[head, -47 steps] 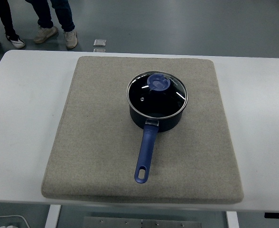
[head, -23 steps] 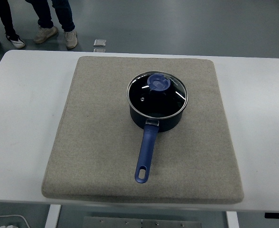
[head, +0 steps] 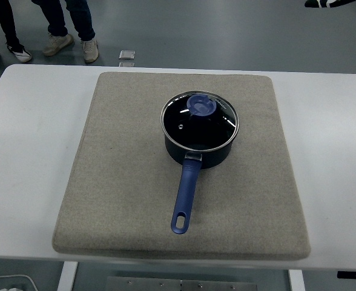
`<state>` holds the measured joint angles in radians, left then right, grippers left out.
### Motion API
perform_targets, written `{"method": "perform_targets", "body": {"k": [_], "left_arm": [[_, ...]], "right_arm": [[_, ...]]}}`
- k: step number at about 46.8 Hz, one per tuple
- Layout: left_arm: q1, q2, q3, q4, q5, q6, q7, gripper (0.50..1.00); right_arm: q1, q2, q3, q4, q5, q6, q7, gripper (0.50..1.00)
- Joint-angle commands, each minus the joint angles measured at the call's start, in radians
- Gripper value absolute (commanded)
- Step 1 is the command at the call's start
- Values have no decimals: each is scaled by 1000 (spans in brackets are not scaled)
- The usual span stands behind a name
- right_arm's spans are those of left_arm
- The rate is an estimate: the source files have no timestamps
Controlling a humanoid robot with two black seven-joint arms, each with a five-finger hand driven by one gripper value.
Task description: Lift the pot lid and place it to the right of the pot.
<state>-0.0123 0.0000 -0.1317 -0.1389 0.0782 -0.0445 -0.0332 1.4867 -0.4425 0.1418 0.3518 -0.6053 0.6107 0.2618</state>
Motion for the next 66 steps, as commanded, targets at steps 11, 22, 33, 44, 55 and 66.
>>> {"method": "perform_targets", "body": {"k": [11, 22, 33, 44, 55, 66], "left_arm": [[0, 0, 0, 1, 0, 0, -1, 1000], [0, 0, 0, 1, 0, 0, -1, 1000], [0, 0, 0, 1, 0, 0, -1, 1000], [0, 0, 0, 1, 0, 0, 1, 1000], [0, 0, 0, 1, 0, 0, -1, 1000], [0, 0, 0, -1, 0, 0, -1, 1000]], "right_arm": [[55, -30, -2, 193, -154, 0, 7, 903], [64, -36, -1, 300, -249, 0, 13, 903], [69, -35, 4, 328, -288, 0, 10, 903], [46, -22, 4, 308, -280, 0, 4, 903], [20, -19, -2, 308, -183, 0, 2, 903], [24, -21, -4, 319, -180, 0, -1, 903]]}}
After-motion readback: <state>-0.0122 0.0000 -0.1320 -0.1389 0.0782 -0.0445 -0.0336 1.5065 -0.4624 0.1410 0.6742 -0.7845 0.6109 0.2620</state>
